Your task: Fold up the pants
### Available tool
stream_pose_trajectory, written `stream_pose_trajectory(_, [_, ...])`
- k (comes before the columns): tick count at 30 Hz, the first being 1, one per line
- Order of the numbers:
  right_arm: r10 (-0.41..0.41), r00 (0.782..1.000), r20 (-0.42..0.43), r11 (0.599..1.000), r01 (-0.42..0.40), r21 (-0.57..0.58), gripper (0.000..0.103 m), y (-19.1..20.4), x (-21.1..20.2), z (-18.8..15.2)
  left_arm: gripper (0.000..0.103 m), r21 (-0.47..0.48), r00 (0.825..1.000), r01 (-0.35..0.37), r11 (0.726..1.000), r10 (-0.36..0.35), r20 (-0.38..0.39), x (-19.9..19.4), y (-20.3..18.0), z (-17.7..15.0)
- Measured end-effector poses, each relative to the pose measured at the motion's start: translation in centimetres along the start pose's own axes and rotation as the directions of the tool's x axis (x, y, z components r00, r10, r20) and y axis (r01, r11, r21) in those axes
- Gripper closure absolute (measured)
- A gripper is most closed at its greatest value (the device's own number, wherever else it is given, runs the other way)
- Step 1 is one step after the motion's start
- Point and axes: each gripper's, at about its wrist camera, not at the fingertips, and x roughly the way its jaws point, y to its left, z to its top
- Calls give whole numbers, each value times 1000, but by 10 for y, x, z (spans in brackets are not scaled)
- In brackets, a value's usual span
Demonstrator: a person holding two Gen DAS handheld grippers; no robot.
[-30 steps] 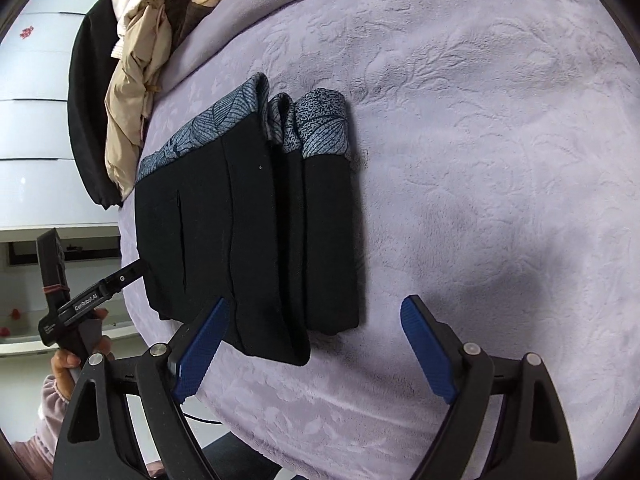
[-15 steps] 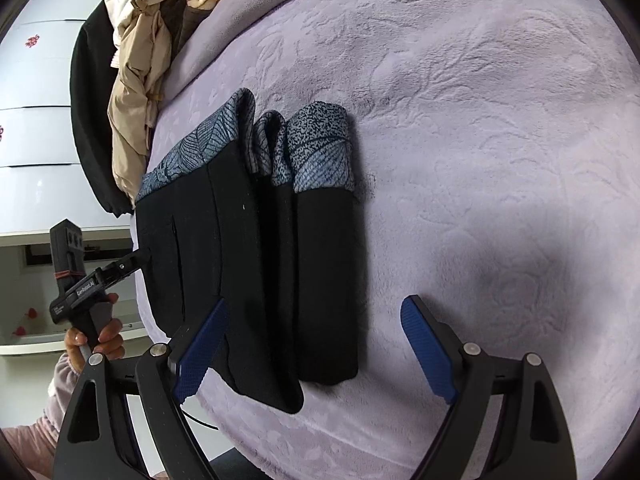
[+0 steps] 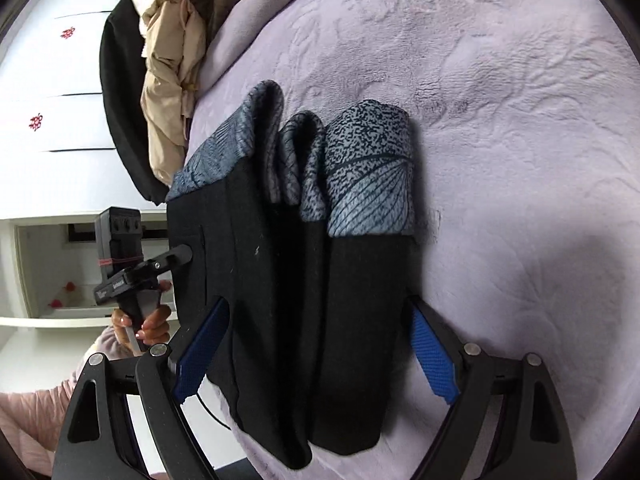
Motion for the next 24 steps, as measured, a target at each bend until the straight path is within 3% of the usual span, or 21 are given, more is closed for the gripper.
stream_pose_trajectory(3, [8,1000,13,998,-9,70,15,-7,7,1,0,-35,1000,9,999,-8,6,3,1,-2])
stream_pose_trajectory(4, [4,1000,15,997,-5,80,22,-7,7,1,3,-31,1000,5,1000,-4,16,5,-2,-2])
stream_pose_trajectory(5, [6,1000,17,996,-7,85,33,-5,7,0,9,-27,1000,11,1000,-10,25,4,-5,-3])
stream_pose_trajectory(6, [16,1000,18,995,-18,95,35,-4,5,-2,24,-28,999,37,999,-37,33,1,-9,-5])
stream_pose_trajectory(8, [19,999,31,994,-22,109,55,-2,-1,-5,32,-10,998,29,1000,-28,50,-8,-20,-9])
stream_pose_trajectory(10, [61,997,47,990,-66,126,61,5,-9,-9,41,12,998,11,1000,-11,59,-18,-30,-14])
stream_pose_trajectory(19, [129,990,58,983,-136,121,63,49,-31,-51,43,63,998,-16,998,12,59,-82,-43,-56])
stream_pose_trajectory(24, [150,987,49,976,-156,153,63,55,-22,-98,39,70,996,-90,993,88,26,-84,-30,-91])
